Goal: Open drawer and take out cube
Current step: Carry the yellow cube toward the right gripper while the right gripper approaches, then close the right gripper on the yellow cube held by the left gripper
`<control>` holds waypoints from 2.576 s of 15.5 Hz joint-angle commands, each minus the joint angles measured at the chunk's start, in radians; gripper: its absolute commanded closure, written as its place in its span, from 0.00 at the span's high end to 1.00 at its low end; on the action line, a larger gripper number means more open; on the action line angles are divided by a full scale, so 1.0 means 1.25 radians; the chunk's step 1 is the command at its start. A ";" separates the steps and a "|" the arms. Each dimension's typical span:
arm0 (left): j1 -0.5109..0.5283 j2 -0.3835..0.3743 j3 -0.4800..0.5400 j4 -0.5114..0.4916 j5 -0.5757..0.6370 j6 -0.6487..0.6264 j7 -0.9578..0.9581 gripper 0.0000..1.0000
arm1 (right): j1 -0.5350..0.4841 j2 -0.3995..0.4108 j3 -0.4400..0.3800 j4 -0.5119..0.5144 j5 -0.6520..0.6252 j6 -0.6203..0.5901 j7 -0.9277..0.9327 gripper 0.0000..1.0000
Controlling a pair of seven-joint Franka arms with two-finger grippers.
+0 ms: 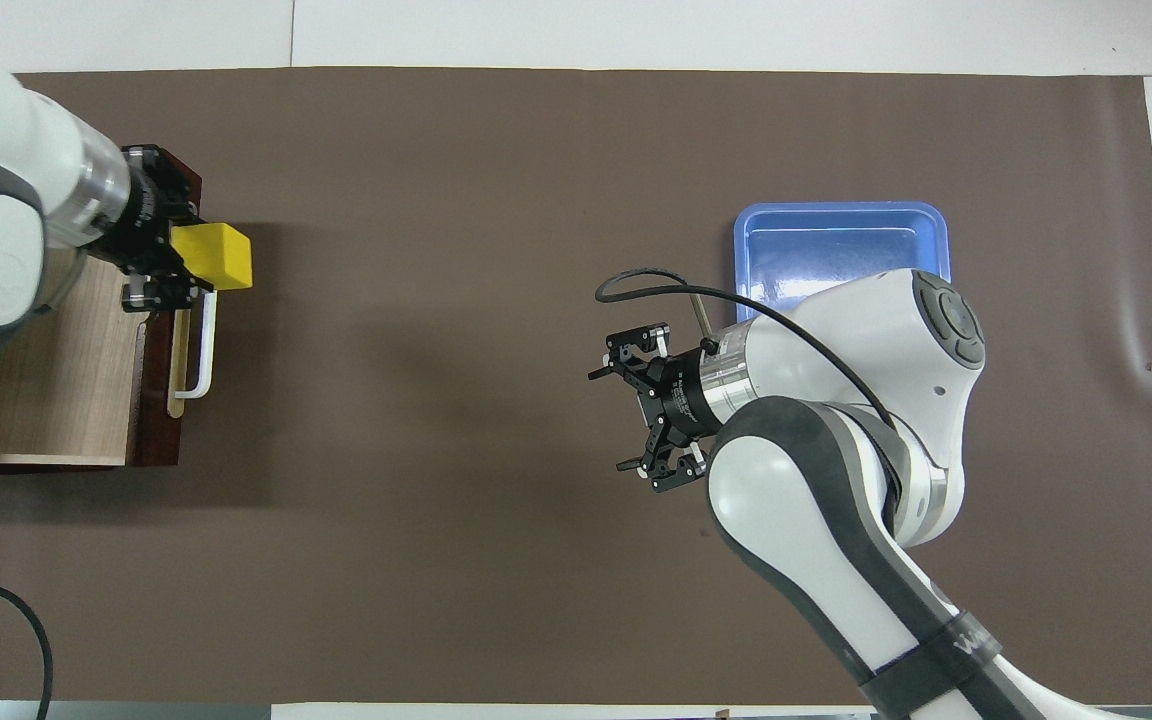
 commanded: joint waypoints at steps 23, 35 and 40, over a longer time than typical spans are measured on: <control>-0.416 -0.082 0.006 -0.211 -0.010 0.193 -0.545 0.00 | 0.002 -0.041 -0.001 -0.112 0.249 0.099 -0.040 1.00; -0.425 -0.084 0.006 -0.212 -0.010 0.186 -0.527 0.00 | 0.037 -0.044 -0.001 -0.136 0.249 0.140 -0.125 1.00; -0.425 -0.084 0.006 -0.212 -0.010 0.183 -0.527 0.00 | 0.026 -0.024 -0.002 -0.115 0.251 0.139 -0.126 1.00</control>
